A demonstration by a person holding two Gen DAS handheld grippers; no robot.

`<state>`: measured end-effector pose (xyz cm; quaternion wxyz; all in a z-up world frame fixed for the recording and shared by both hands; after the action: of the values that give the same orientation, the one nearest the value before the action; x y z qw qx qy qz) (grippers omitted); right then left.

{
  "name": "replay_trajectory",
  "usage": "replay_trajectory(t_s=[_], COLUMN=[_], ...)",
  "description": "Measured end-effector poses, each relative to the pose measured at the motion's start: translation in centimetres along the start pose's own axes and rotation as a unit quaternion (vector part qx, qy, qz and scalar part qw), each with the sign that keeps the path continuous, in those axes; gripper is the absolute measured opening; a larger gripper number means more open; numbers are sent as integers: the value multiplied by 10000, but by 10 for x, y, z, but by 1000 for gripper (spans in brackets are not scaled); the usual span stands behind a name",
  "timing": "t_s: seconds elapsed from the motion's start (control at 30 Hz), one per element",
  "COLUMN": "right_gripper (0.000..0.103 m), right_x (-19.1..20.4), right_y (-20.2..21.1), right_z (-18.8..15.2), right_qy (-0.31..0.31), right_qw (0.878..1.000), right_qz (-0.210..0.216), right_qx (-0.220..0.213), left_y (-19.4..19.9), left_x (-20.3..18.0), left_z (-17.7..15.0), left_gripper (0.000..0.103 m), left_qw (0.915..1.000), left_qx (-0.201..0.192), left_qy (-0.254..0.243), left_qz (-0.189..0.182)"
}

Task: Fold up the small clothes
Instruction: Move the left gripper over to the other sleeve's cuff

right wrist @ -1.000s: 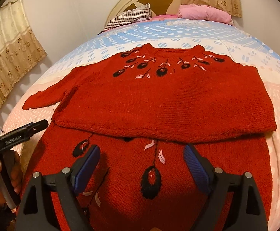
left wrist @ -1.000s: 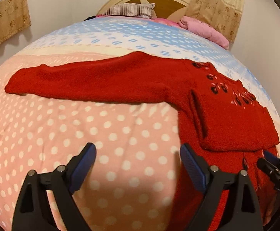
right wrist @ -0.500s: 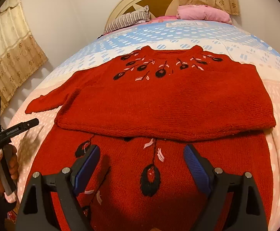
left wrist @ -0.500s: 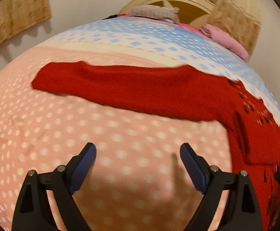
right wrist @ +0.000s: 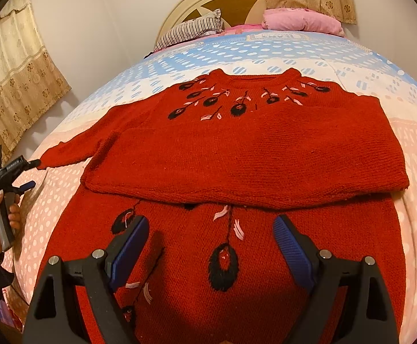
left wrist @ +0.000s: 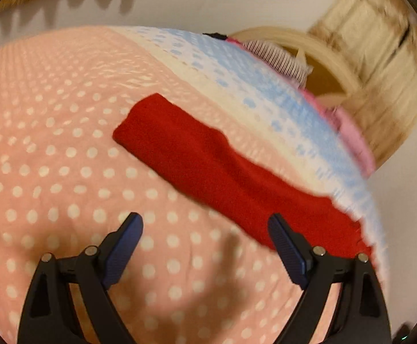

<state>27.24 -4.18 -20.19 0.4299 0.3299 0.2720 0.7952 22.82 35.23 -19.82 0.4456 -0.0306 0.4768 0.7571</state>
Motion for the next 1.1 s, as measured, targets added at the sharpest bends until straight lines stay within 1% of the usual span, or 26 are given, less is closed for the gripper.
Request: replay_trajectory(t_s=[0.03,0.13,0.17,0.27,0.4,0.63,0.7,0.77,0.87,0.93,1.0,1.1], right_gripper=[89,89,89,89,89,89,89,90,89,89,89,89], right_x=[0,-1,0,0,0,0,0,0,0,0,-1,-1], right_y=[0,0,0,0,0,1,1,1,1,1,1,2], right_z=[0,0,0,0,0,0,0,0,0,0,0,0], right_qy=[1,10,13,13,19,17,16,12,9,20,15,1], right_qw=[10000,10000,10000,10000,10000,10000,10000,10000,10000,10000,10000,10000], right_qz=[-2,-13,-18,-20,-30,-38,-40,-39,-45,-62,-68,-66], right_qx=[0,3,3,4,4,2,1,-3,-4,-2,-6,-15], left_y=[-1,-4,-5,-10,-15,-12,-7,-6,-10,-9,-9,-11], left_x=[4,12,14,17,20,30,34,35,34,34,33,33], left_z=[3,13,16,26,36,50,53,54,53,53,51,45], left_gripper=[92,92,92,92,92,92,92,92,92,92,92,92], left_qw=[9998,9978,9972,9962,9927,9824,9756,9732,9764,9767,9779,9822], left_qx=[4,-82,-83,-141,-181,-372,-477,-460,-320,-328,-287,-203], left_qy=[159,492,566,689,944,1401,1574,1601,1486,1523,1572,1513], left_qz=[-147,-432,-492,-518,-734,-1180,-1454,-1584,-1532,-1476,-1351,-1099])
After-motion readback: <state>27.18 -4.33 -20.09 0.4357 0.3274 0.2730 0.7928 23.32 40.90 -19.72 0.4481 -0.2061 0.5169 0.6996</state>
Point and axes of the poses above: each gripper's, at about its wrist camera, not at the fingertips, and y roughly against the way its jaws point, x to its left, z to its top, the point moved 8 cm from there along -y, roughly the way its jaws point, and after that the axes turned 3 degrees about z, right-handed, at the moved point
